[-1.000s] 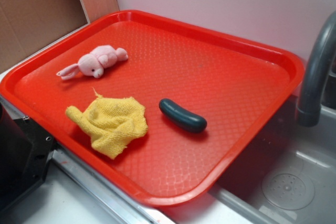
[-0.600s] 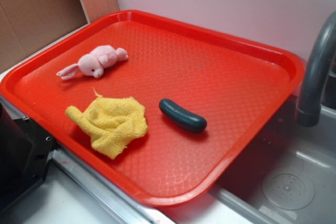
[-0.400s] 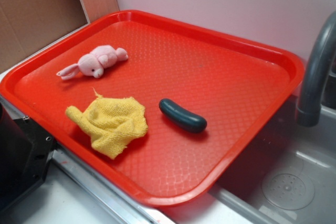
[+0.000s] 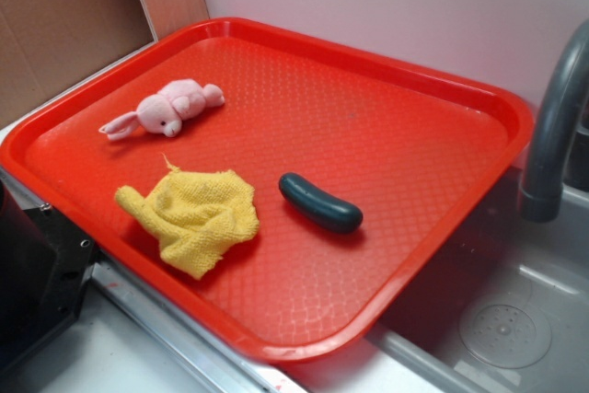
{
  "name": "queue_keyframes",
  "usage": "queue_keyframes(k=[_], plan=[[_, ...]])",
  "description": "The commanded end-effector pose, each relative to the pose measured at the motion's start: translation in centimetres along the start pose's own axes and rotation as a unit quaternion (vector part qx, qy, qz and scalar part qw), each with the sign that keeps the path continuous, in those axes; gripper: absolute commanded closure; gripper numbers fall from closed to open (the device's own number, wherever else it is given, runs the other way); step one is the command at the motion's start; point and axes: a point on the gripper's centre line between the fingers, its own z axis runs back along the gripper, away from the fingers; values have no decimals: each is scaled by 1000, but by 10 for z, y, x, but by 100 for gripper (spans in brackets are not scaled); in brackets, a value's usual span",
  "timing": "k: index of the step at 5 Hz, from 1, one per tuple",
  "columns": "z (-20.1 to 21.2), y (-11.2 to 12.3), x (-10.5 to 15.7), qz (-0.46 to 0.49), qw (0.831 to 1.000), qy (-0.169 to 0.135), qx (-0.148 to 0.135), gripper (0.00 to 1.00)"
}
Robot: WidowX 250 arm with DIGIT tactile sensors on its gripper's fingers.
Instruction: Grab the plastic pickle.
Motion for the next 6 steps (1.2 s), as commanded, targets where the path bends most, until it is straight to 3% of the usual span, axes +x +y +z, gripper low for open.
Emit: queue_keyframes(k=[1,3,5,6], plan=[[-25,-35,9,239,967,-6,-82,0],[-71,-62,21,420,905,-23,-66,0],[-124,-85,21,418,908,7,-32,0],[-143,-93,20,412,911,1,-28,0]])
